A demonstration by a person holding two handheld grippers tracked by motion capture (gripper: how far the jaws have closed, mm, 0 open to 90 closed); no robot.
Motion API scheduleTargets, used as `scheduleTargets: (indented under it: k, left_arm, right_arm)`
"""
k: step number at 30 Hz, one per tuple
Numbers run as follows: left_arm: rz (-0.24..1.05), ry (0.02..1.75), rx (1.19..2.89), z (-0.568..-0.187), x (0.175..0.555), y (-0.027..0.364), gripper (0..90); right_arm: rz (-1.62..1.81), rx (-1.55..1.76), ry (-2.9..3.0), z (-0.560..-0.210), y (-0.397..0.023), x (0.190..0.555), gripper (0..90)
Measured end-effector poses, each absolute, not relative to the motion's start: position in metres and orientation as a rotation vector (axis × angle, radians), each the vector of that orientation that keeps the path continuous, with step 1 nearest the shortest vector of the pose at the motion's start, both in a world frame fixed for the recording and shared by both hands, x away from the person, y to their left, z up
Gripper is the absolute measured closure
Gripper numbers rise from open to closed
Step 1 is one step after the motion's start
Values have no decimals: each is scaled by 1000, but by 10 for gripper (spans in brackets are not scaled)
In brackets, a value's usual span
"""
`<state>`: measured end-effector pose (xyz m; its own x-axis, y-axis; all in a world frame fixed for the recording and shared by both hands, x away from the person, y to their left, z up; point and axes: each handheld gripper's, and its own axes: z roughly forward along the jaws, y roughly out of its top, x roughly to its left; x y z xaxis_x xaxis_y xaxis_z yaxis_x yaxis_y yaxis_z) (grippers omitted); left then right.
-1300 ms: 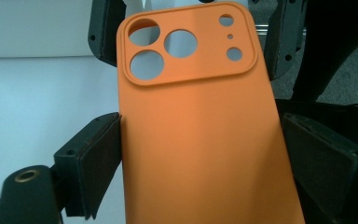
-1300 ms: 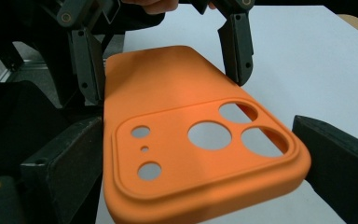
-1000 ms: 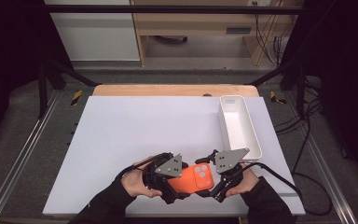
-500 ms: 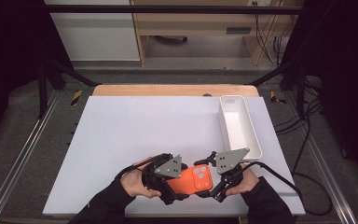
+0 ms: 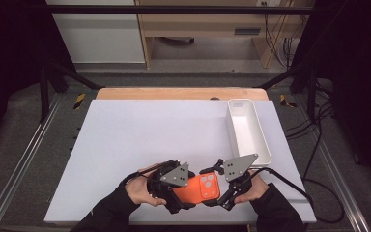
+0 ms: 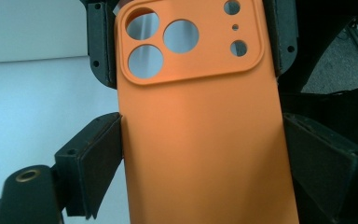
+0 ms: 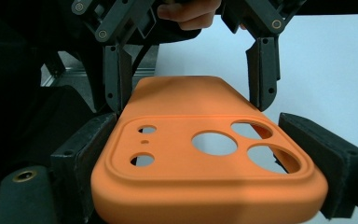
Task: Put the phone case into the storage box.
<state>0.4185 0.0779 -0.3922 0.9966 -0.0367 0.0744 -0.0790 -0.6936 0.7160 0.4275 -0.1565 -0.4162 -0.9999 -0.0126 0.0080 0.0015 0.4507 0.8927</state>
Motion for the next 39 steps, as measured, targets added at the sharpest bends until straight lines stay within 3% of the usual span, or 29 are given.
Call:
scheduleTargets:
  k: [31,39]
  left_arm:
    - [38,-37,2331,-396,421,77,133]
    - [61,19,2278,-391,422,83,46]
  right_arm:
    - [-1587,-27,-2658,-416,-156,430,168]
    - [-1601,-63,-2683,-410,-160,431,166]
